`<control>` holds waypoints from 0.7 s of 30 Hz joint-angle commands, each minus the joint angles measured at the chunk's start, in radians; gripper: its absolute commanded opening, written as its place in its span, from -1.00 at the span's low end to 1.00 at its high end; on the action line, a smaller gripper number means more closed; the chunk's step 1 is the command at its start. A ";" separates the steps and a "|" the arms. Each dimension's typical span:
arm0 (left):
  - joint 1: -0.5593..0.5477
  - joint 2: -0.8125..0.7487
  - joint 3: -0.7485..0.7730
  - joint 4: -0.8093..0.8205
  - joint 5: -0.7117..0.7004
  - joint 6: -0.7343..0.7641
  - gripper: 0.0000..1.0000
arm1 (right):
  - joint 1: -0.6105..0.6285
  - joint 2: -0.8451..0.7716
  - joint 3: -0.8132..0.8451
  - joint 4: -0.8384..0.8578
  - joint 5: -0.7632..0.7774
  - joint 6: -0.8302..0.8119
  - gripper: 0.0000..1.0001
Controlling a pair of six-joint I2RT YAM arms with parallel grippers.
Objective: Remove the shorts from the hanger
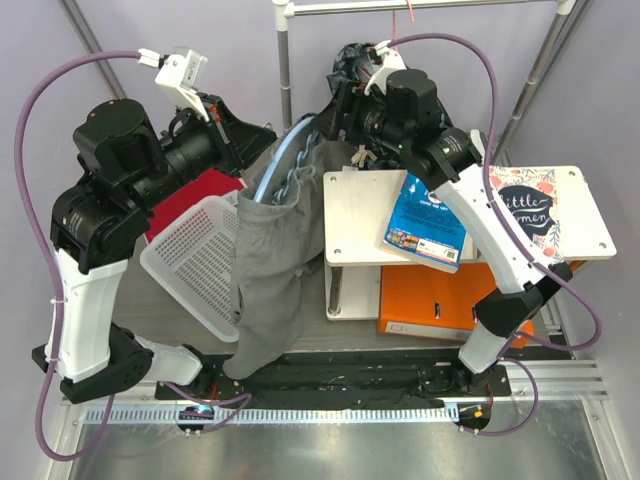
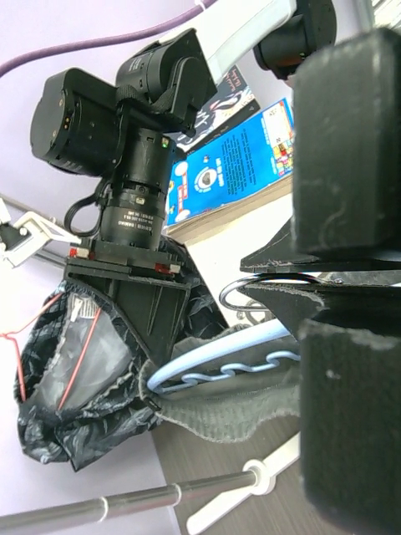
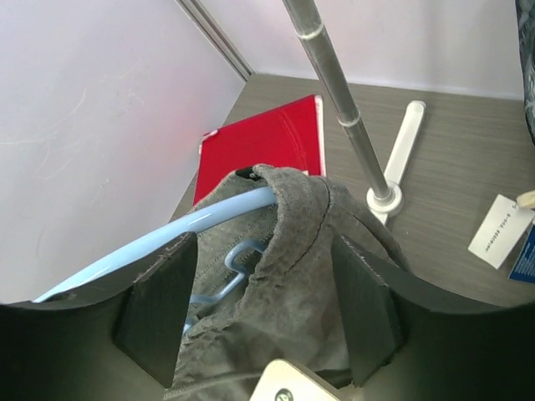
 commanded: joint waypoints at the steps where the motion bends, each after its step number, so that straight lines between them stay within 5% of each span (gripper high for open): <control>1: -0.002 -0.018 0.019 0.150 0.062 -0.009 -0.99 | 0.000 -0.035 -0.031 0.029 0.004 0.011 0.35; 13: -0.002 -0.013 0.012 0.124 0.128 -0.011 -0.99 | -0.012 -0.075 -0.128 0.047 0.138 -0.018 -0.14; 21: -0.002 -0.058 -0.020 0.026 0.113 0.026 -1.00 | -0.059 -0.077 -0.140 0.041 0.246 -0.012 -0.87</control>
